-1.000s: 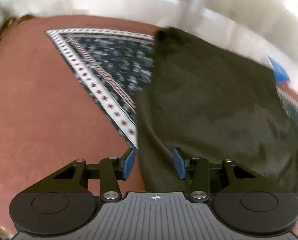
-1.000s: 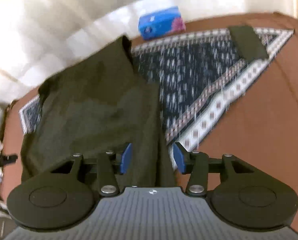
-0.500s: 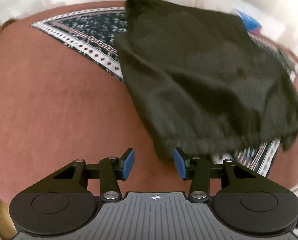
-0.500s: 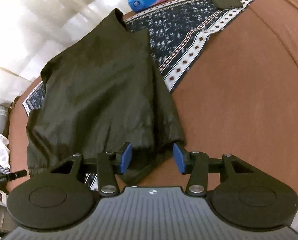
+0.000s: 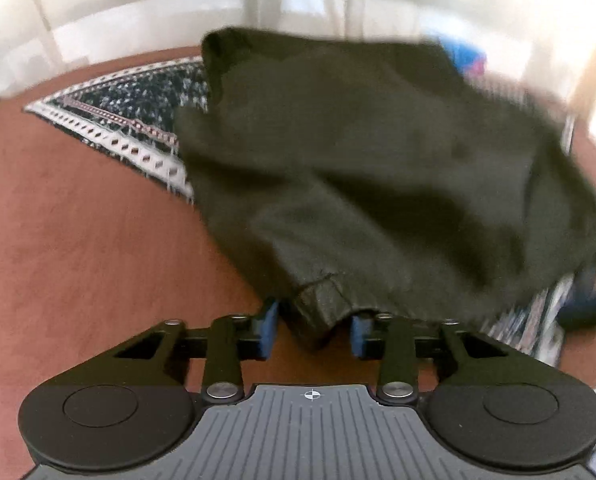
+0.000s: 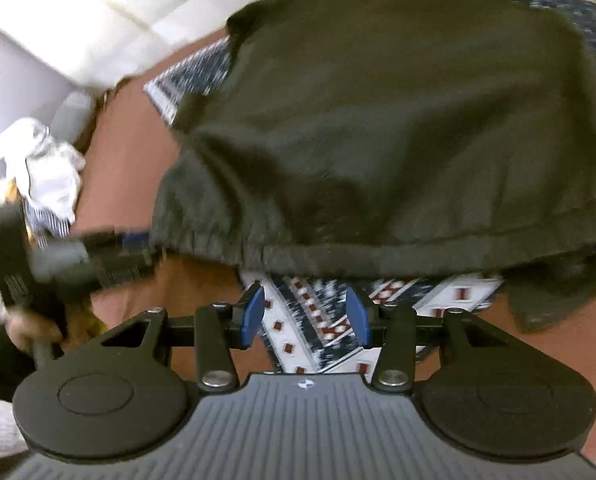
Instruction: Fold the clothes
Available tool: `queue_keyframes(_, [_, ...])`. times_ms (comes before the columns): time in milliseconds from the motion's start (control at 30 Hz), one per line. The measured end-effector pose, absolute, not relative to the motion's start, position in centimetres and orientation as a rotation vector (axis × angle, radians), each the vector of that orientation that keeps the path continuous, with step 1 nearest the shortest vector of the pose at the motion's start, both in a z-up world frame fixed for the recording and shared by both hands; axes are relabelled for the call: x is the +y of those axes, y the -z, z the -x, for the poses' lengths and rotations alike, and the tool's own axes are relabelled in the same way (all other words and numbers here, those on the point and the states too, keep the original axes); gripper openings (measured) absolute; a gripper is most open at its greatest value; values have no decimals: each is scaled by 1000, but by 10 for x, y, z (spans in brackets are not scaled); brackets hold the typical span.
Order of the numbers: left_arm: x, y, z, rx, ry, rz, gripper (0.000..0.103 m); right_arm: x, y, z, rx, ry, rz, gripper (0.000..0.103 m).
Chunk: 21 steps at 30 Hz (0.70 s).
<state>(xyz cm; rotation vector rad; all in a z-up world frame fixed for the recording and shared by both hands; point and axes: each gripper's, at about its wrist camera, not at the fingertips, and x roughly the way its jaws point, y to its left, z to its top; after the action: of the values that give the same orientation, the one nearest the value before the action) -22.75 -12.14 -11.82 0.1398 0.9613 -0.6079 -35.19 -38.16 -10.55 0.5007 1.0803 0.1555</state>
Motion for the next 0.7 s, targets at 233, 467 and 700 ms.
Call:
queue_keyframes(233, [-145, 91, 181, 950, 582, -7, 28, -356, 118, 330, 1098, -228, -479, 51])
queue_keyframes(467, [-162, 87, 167, 957, 552, -2, 30, -374, 132, 305, 1066, -168, -574, 48])
queue_keyframes(700, [-164, 88, 154, 966, 529, 27, 33, -400, 126, 300, 935, -72, -702, 44])
